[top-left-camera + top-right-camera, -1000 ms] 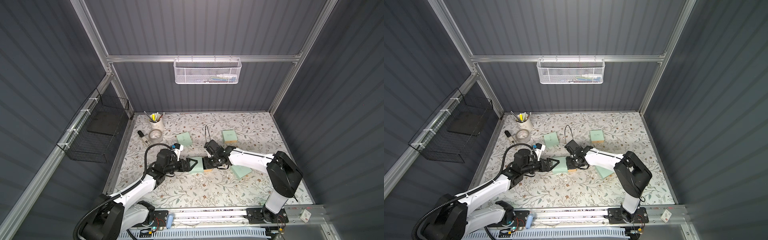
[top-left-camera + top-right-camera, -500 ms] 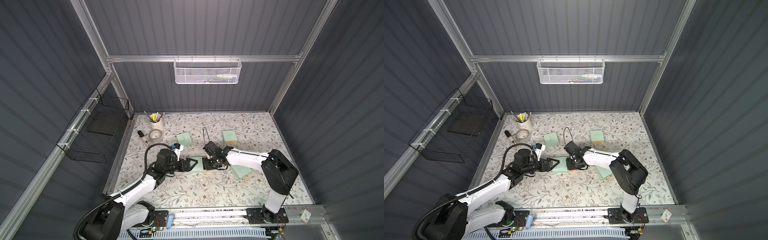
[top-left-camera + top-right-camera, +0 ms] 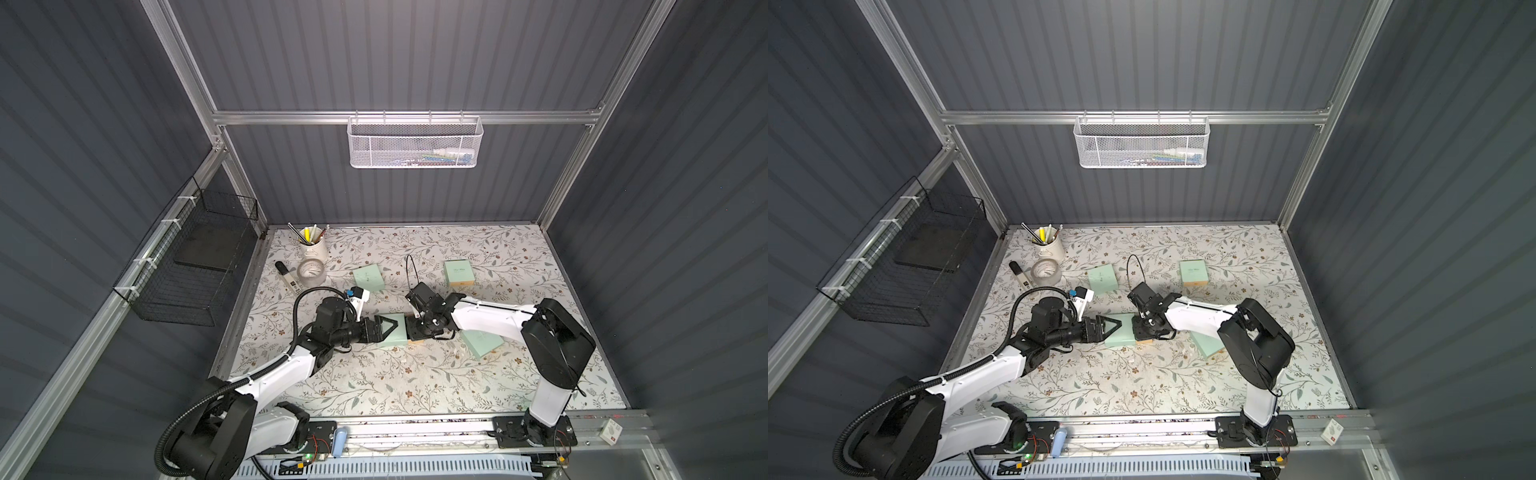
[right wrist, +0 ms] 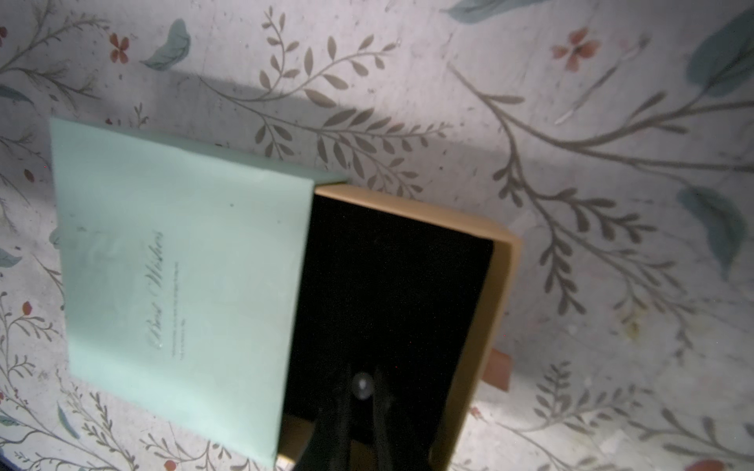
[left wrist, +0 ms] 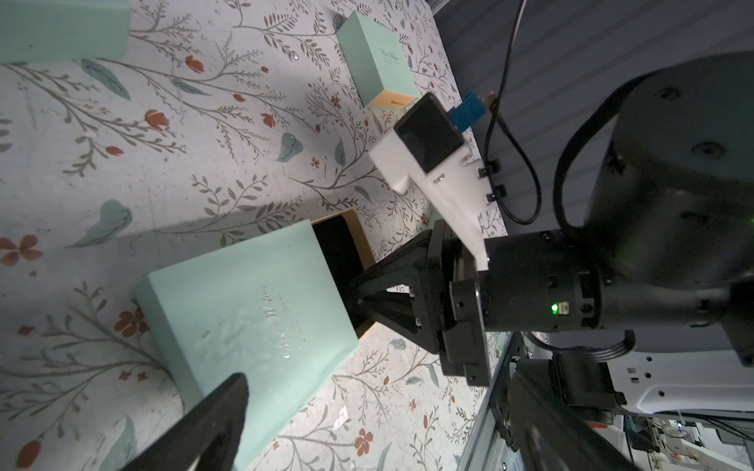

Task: Take out the earrings from the drawer-style jewelry box
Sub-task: Pick up the earring from the drawer.

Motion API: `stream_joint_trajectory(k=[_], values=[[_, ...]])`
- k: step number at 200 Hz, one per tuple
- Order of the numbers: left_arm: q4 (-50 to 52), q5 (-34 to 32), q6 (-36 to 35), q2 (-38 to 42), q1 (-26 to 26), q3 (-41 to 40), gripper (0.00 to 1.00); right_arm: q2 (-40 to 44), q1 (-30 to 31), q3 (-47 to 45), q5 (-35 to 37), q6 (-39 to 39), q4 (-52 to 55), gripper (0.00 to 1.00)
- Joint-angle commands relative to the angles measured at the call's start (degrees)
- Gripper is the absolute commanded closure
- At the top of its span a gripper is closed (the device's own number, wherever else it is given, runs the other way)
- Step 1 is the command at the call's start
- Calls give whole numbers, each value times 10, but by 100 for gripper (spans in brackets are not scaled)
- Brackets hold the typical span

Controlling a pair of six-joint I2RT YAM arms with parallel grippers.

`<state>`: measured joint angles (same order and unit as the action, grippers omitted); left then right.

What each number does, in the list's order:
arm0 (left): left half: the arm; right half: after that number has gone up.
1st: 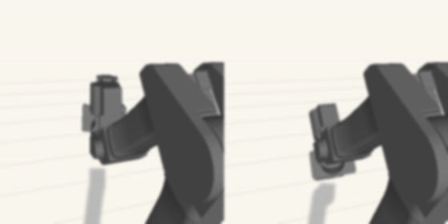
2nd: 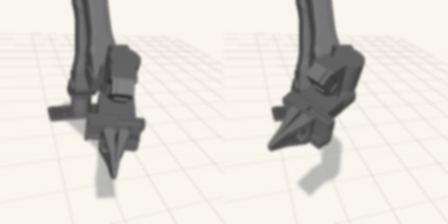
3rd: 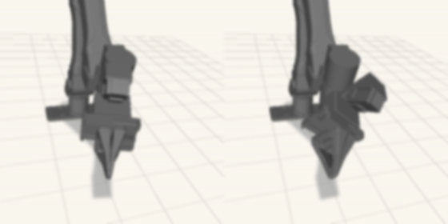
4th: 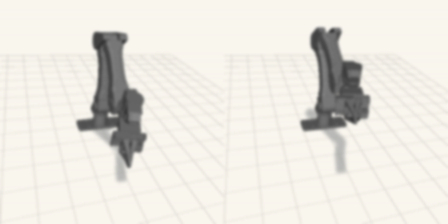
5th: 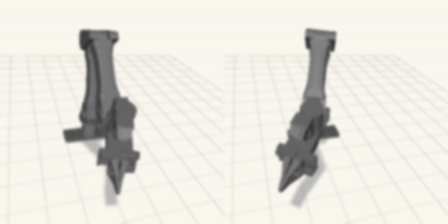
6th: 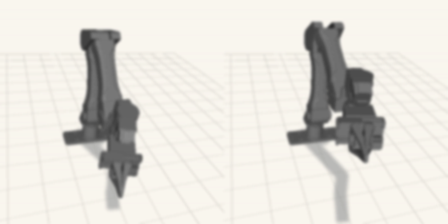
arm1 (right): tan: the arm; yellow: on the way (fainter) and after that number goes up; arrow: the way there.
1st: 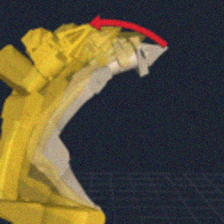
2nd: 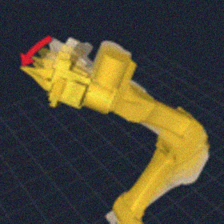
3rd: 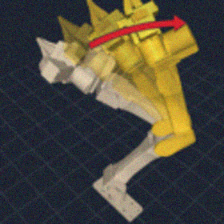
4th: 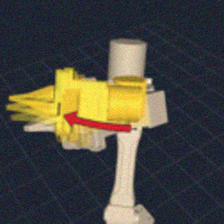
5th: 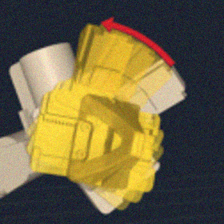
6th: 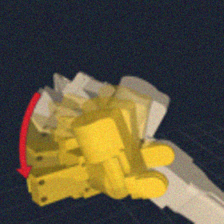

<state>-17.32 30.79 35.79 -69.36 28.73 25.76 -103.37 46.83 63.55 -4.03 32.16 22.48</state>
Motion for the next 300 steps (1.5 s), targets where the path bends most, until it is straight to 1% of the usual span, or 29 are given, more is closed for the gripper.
stream_joint_trajectory(k=[1, 58, 157, 197, 235, 267, 283, 300], values=[[-34, 21, 13, -13, -3, 6, 0, 3, 5, 2, 5, 3, 6, 87], [-47, 23, 13, -55, -2, 2, 0, 26, 5, -6, 3, 5, 5, 88], [-41, 17, 4, -62, -2, 0, 0, 44, 4, -3, 9, 4, 14, 89], [-40, 16, 3, -60, -2, 0, 0, 64, 0, -5, 8, 4, 15, 88], [-39, 21, 7, -54, -2, 6, 0, 85, -21, -2, -2, 0, 10, 87], [-40, 25, 13, -41, -3, 11, 0, 86, -60, 0, -15, -7, 2, 87], [-39, 24, 15, -34, -2, 12, 0, 80, -86, 5, -31, -8, -26, 87], [-36, 22, 14, -31, -2, 10, 0, 77, -106, 10, -25, -10, -40, 87]])
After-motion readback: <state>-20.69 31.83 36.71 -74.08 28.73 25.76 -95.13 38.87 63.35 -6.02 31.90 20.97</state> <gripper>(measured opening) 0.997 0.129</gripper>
